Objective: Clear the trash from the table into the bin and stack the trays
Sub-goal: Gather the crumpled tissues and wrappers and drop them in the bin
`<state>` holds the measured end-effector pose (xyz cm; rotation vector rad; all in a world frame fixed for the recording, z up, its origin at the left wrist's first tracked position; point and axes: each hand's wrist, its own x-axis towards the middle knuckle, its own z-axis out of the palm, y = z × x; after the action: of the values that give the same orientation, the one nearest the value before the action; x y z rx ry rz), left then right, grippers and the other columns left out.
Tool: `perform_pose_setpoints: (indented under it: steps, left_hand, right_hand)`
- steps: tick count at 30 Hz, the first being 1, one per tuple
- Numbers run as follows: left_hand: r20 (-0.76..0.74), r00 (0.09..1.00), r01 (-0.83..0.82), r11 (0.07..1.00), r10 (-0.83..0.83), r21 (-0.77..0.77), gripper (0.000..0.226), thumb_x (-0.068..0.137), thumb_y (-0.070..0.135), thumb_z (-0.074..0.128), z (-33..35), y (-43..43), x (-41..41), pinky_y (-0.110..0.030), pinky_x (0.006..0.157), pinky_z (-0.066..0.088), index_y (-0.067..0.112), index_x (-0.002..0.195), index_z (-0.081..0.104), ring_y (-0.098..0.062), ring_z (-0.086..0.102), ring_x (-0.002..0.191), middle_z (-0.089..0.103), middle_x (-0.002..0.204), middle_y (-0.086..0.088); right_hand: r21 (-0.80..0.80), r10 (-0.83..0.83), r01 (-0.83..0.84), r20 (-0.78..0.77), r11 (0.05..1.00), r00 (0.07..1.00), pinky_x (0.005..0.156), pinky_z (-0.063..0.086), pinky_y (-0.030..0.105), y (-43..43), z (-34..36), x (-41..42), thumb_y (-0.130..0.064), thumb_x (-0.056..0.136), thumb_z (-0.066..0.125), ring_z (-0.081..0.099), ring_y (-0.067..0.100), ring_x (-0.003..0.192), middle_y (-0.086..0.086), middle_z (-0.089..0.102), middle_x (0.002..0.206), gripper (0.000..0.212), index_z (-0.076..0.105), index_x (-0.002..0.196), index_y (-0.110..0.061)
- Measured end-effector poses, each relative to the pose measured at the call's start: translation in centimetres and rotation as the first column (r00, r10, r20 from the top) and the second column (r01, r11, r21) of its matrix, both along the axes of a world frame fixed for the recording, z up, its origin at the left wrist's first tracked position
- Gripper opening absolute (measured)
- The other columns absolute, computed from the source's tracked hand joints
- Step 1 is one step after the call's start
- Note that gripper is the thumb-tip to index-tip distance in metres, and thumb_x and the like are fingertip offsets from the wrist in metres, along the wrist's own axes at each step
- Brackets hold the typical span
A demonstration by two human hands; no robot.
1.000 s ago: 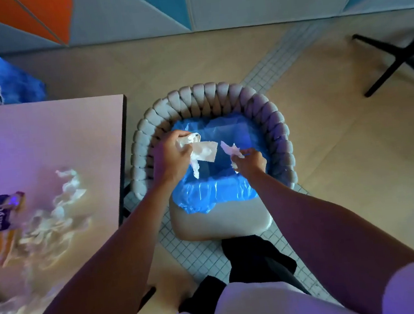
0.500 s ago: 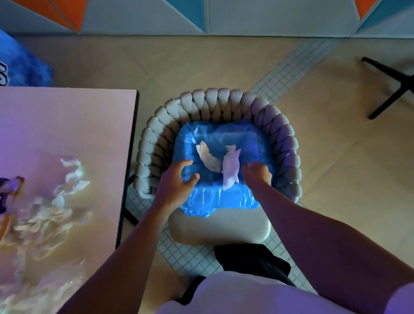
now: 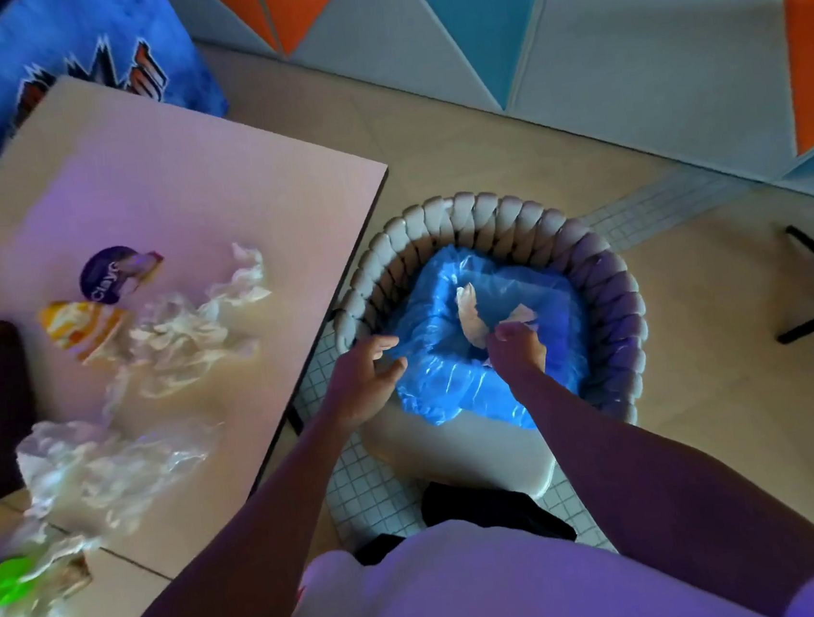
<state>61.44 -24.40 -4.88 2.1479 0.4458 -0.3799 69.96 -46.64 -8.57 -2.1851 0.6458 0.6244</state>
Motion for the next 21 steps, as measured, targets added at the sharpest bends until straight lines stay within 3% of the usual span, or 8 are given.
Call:
perform_pose_setpoints:
  steps: [2,6,11,14,17,18,21]
  left_hand:
    - [0.012,0.999,-0.034,0.999,0.033,0.013,0.04,0.096,0.026,0.072,0.7,1.4,-2.1,-0.019,0.101,0.044,0.017,0.135,0.066,-0.013,0.062,0.128,0.068,0.137,0.001]
    - [0.045,0.992,-0.119,0.992,0.117,0.034,0.04,0.096,0.028,0.071,1.9,4.1,-6.7,-0.03,0.11,0.047,0.015,0.134,0.066,-0.014,0.063,0.127,0.068,0.136,0.0]
    - [0.051,0.953,-0.302,0.953,0.3,0.039,0.041,0.097,0.032,0.068,2.8,7.9,-14.1,-0.031,0.107,0.049,0.02,0.135,0.066,-0.014,0.063,0.125,0.068,0.136,0.004]
    - [0.084,0.908,-0.412,0.911,0.41,0.011,0.039,0.096,0.028,0.071,2.8,10.1,-19.0,-0.028,0.1,0.051,0.017,0.133,0.067,-0.016,0.066,0.12,0.07,0.131,0.001]
    - [0.058,0.867,-0.496,0.868,0.495,-0.005,0.039,0.095,0.03,0.073,2.8,12.4,-24.7,-0.02,0.091,0.046,0.018,0.132,0.067,-0.01,0.065,0.114,0.07,0.129,0.005]
    - [0.056,0.85,-0.525,0.851,0.524,-0.005,0.039,0.095,0.031,0.074,2.8,13.2,-26.4,-0.019,0.09,0.045,0.019,0.132,0.067,-0.009,0.065,0.113,0.07,0.128,0.006]
    - [0.085,0.784,-0.618,0.786,0.615,0.014,0.038,0.094,0.028,0.074,3.0,15.6,-31.6,-0.019,0.091,0.044,0.018,0.13,0.068,-0.013,0.067,0.114,0.071,0.128,0.004]
  right_hand:
    - [-0.009,0.083,-0.083,0.04,0.997,0.996,0.073,0.05,0.034,1.8,0.8,-1.1,-0.021,0.087,0.059,0.063,0.034,0.089,0.009,0.068,0.09,0.018,0.069,0.098,-0.011]
    - [0.037,0.171,-0.174,0.082,0.984,0.982,0.092,0.053,0.037,4.9,2.0,-3.4,-0.022,0.088,0.068,0.064,0.028,0.11,0.005,0.07,0.121,0.038,0.067,0.125,-0.014]
    - [0.039,0.387,-0.396,0.137,0.918,0.912,0.106,0.049,0.041,9.2,3.2,-7.5,-0.024,0.092,0.069,0.063,0.026,0.121,0.003,0.068,0.128,0.037,0.066,0.127,-0.012]
    - [0.02,0.468,-0.477,0.161,0.878,0.869,0.104,0.049,0.04,12.7,4.1,-10.2,-0.027,0.093,0.067,0.064,0.029,0.12,0.005,0.07,0.124,0.03,0.069,0.12,-0.014]
    - [0.001,0.548,-0.555,0.159,0.832,0.821,0.095,0.052,0.041,16.3,4.9,-13.8,-0.028,0.09,0.068,0.067,0.033,0.109,0.01,0.073,0.105,0.018,0.072,0.101,-0.015]
    - [0.006,0.578,-0.587,0.166,0.809,0.799,0.094,0.051,0.038,17.4,5.1,-15.1,-0.029,0.089,0.07,0.067,0.031,0.109,0.007,0.073,0.103,0.017,0.072,0.101,-0.017]
    - [-0.018,0.678,-0.692,0.221,0.721,0.701,0.099,0.048,0.031,20.8,6.1,-18.6,-0.028,0.09,0.072,0.066,0.024,0.116,0.006,0.073,0.122,0.036,0.07,0.123,-0.013]
